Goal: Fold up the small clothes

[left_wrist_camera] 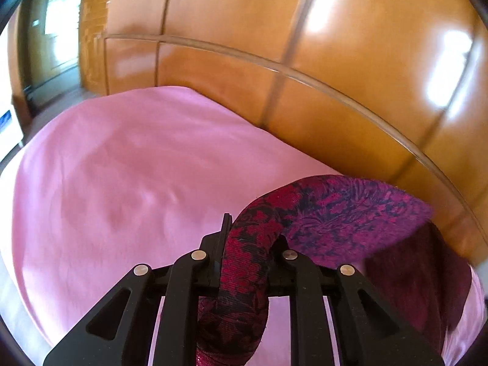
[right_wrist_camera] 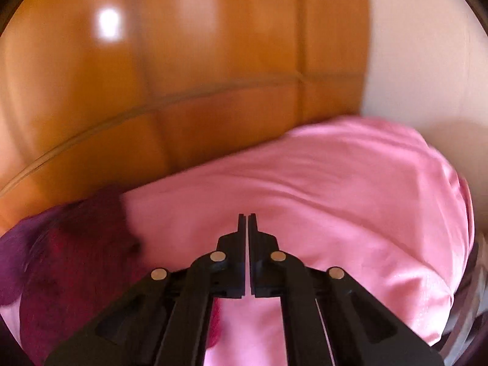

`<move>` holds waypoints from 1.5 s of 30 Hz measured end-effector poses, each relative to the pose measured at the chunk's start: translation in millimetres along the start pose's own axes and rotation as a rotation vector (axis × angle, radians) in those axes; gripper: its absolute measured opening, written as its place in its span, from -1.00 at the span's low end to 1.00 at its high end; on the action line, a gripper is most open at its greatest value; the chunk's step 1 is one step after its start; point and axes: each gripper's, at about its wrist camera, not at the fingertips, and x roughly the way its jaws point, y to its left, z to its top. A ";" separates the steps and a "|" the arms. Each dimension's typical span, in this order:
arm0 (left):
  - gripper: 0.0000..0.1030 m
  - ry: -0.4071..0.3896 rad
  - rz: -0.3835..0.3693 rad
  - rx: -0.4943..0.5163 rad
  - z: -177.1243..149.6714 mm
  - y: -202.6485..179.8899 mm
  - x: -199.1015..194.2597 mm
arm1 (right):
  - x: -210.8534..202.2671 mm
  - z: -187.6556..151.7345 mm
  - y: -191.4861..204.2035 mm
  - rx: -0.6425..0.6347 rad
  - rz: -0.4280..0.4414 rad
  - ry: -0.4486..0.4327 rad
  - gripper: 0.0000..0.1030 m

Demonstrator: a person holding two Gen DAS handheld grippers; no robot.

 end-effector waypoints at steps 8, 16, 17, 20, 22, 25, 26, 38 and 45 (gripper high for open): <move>-0.27 0.010 0.172 -0.007 33.4 -2.0 39.1 | -0.6 -14.4 -11.6 0.073 0.038 0.048 -0.08; 0.36 -0.056 0.022 -0.017 -9.8 -3.3 -13.7 | -28.2 -72.8 11.3 0.104 0.440 0.215 0.37; 0.36 -0.039 -0.009 -0.016 -20.3 -4.3 -17.2 | -27.4 -84.6 18.3 0.141 0.536 0.270 0.44; 0.36 0.028 -0.089 -0.011 -51.5 -7.4 -22.2 | -11.4 -116.9 44.7 0.250 0.728 0.441 0.49; 0.36 0.075 -0.126 0.007 -78.1 -11.6 -27.3 | -4.9 -120.7 60.5 0.234 0.731 0.445 0.49; 0.36 0.137 -0.168 0.055 -108.3 -18.5 -31.9 | 8.9 -97.1 82.8 0.162 0.638 0.367 0.43; 0.36 0.155 -0.186 0.065 -114.3 -19.0 -31.9 | 10.3 -77.5 78.3 0.190 0.559 0.268 0.32; 0.36 0.273 -0.455 -0.020 -149.4 -47.7 -14.3 | -19.4 -85.9 24.2 0.171 0.493 0.247 0.74; 0.36 0.354 -0.588 -0.123 -154.9 -77.2 13.2 | -38.6 -174.7 61.8 -0.001 0.666 0.470 0.15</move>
